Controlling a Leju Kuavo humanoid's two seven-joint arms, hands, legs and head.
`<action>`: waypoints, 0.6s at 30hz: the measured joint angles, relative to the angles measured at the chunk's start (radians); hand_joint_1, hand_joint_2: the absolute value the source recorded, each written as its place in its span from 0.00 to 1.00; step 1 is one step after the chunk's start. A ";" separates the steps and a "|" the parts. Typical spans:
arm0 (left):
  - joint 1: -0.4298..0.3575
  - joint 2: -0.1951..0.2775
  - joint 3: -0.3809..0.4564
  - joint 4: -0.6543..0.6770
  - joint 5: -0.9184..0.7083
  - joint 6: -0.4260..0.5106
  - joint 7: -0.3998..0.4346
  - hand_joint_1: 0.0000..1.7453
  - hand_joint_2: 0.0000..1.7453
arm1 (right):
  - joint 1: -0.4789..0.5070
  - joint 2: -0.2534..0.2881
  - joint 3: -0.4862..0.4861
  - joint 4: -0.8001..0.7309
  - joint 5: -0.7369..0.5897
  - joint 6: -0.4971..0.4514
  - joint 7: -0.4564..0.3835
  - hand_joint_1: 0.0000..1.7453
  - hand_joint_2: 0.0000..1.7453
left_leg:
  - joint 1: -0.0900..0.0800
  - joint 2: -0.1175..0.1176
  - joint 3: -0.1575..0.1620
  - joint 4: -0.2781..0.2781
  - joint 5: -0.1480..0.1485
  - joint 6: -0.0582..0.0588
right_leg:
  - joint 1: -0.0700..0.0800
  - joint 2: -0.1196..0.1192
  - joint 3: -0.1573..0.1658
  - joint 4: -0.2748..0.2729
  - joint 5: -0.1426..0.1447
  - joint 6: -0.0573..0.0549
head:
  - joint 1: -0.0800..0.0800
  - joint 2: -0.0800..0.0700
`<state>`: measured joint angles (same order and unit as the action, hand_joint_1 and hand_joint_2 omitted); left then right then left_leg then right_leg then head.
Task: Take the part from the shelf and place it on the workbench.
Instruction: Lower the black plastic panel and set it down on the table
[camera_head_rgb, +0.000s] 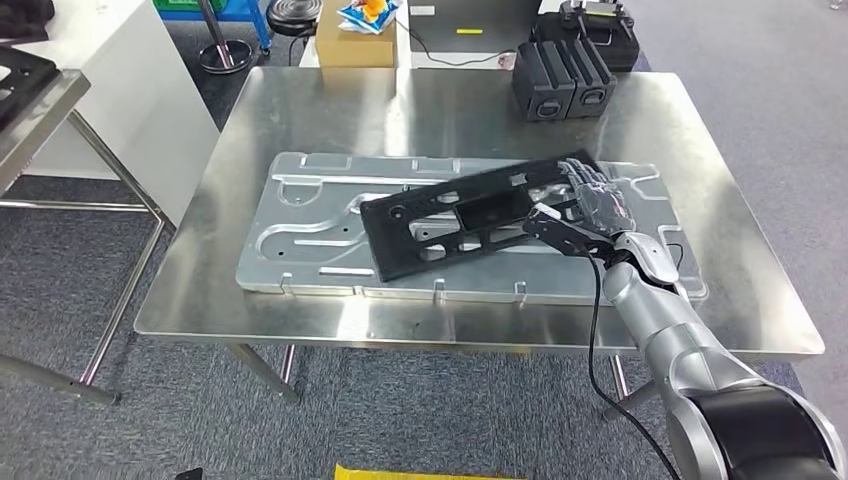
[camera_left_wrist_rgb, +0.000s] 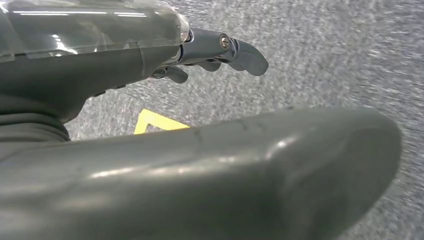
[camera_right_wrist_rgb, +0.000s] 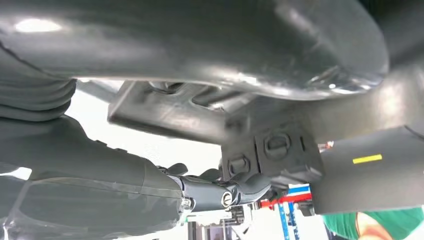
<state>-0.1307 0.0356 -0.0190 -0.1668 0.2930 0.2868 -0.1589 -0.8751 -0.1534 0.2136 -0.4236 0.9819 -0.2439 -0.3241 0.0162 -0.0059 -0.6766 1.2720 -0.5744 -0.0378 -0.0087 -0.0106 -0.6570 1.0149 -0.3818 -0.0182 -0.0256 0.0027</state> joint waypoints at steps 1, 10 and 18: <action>-0.001 0.001 0.000 0.000 0.000 0.000 -0.001 0.00 0.00 | -0.001 0.000 0.000 0.000 0.000 0.001 0.000 0.00 0.00 | 0.003 0.000 0.050 -0.067 0.022 -0.002 | -0.002 0.000 -0.013 0.006 0.007 0.004 | 0.000 0.000; -0.016 0.005 0.001 -0.003 -0.010 0.000 -0.001 0.00 0.00 | -0.009 -0.017 -0.001 0.002 -0.001 0.002 0.002 0.00 0.00 | -0.004 -0.002 0.108 -0.246 0.115 0.057 | -0.008 0.003 -0.072 0.061 -0.011 0.057 | 0.005 0.000; -0.014 0.006 0.001 -0.003 -0.010 -0.004 0.000 0.00 0.00 | -0.001 -0.024 -0.003 0.002 -0.001 0.003 0.000 0.00 0.00 | -0.007 0.000 0.009 -0.246 0.198 0.054 | -0.003 0.009 0.052 0.125 -0.113 0.048 | 0.008 0.000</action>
<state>-0.1451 0.0412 -0.0183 -0.1698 0.2829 0.2823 -0.1589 -0.8762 -0.1770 0.2110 -0.4214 0.9811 -0.2406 -0.3242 0.0089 -0.0057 -0.6677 1.0264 -0.3760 0.0165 -0.0112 -0.0019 -0.6052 1.1402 -0.4948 0.0297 -0.0172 0.0027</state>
